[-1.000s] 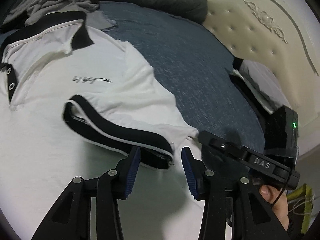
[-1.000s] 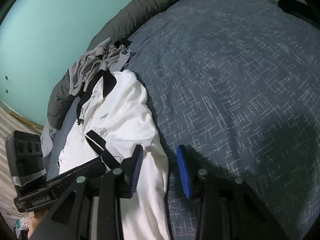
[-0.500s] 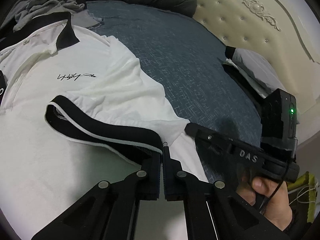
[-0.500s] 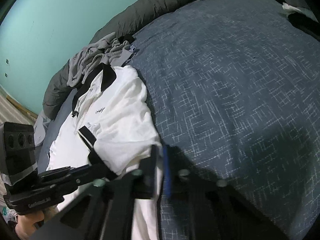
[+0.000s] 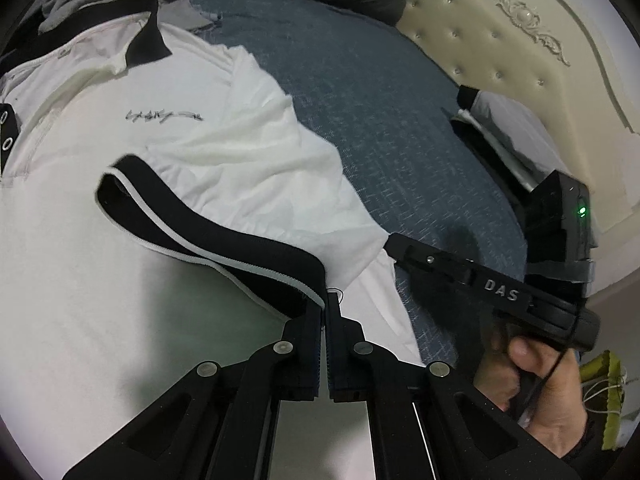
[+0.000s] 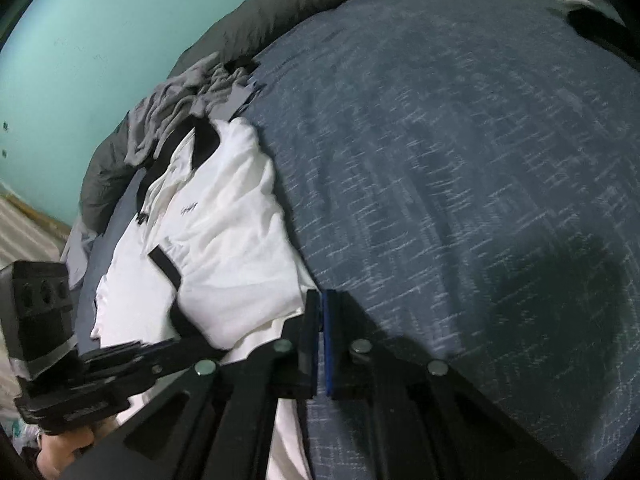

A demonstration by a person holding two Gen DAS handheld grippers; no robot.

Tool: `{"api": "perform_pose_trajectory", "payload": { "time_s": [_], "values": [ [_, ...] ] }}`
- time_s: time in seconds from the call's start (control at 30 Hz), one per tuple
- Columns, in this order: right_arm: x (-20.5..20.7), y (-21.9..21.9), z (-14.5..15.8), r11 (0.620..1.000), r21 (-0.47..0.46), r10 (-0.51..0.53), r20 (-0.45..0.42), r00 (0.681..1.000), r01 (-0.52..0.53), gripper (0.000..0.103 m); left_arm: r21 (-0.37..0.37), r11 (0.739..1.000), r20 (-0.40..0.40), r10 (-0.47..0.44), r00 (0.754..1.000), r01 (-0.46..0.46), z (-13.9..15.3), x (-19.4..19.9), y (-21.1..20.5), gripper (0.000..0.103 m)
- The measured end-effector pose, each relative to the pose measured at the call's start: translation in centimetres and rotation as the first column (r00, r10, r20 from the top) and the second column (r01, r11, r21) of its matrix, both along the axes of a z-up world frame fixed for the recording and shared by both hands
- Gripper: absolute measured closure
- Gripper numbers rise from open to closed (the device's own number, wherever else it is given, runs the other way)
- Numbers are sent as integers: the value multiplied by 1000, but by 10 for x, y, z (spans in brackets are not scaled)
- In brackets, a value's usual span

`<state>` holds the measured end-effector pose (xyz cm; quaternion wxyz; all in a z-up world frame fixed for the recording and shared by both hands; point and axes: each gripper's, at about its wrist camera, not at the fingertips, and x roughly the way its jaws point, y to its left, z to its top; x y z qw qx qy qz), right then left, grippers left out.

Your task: Fold clothes

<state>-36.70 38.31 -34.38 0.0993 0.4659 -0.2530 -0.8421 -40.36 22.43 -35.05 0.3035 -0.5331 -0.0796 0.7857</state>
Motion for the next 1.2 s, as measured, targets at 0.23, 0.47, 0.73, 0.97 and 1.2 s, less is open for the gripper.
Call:
{"api": "perform_pose_trajectory", "payload": {
  "time_s": [0.23,0.47,0.73,0.97,1.2],
  "values": [
    [1,9,13,996,-70,-62,-57,996,58,97,-14,999,-43,39,998,-39,24,4,-22,60],
    [-4,16,8,988,-129,-87,-56,995,80,73,-44,993,-88,105,991,-110,44,-47,-34,60],
    [-10,0,4,991,-126,-50,-45,998,44,73,-66,987,-103,137,985,-144,41,-131,-13,60],
    [-11,0,-2,995,-102,-24,-47,999,19,93,-92,988,-83,117,990,-125,19,-174,10,60],
    [-9,1,-4,995,-100,-10,-44,999,6,98,-53,989,-55,133,990,-136,11,-192,5,99]
  ]
}}
